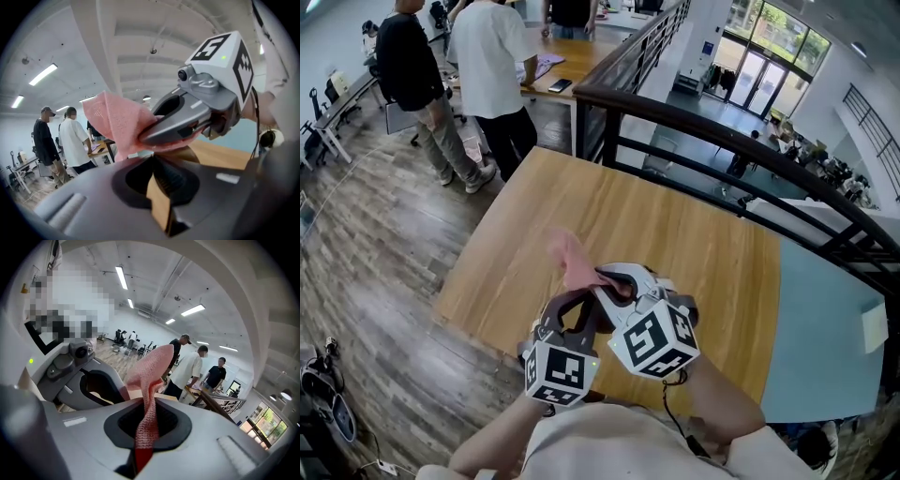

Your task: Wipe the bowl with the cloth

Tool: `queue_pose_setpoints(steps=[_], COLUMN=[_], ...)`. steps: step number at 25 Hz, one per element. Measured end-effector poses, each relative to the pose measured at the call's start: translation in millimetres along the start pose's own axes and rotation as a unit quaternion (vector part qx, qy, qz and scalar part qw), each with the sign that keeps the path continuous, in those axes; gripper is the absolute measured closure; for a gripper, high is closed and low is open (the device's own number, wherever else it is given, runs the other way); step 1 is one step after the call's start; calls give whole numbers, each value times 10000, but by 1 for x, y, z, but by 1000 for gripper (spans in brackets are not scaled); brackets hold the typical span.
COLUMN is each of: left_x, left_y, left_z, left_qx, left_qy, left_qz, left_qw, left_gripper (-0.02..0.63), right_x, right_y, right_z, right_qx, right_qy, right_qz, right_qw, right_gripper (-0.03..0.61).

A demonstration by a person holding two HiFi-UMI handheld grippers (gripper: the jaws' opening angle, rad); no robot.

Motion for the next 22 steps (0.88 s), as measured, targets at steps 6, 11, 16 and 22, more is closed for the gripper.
queue_pose_setpoints(steps=[6,11,16,22], left_x=[-6,-16,-29,-47], left_y=[3,7,9,18], left_z=[-1,-2,-4,-3], left_qx=[-33,-16,63,46], left_qy=[-17,-44,-80,-130], left_qz=[-90,-310,-575,-938], left_qw=[10000,9995,9983,9955], left_gripper=[601,600,600,600], right_x=[7,21,26,19], right_y=[7,23,43,62], right_z=[1,0,4,14], right_qx=[-123,-254,-436,-637], right_qy=[-19,107,128,-18], right_qz=[-42,159,347,500], right_qw=[9999,9995,9984,9967], right_gripper=[565,565,565,565])
Point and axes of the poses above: the fingertips, and each gripper's own axes: z forward along the fingers, x to its right, y out of its underside, the point moved 2 cm from there along -z, backward along the fingers, and after that the axes turned 15 degrees about -x, right-handed, at the moved point
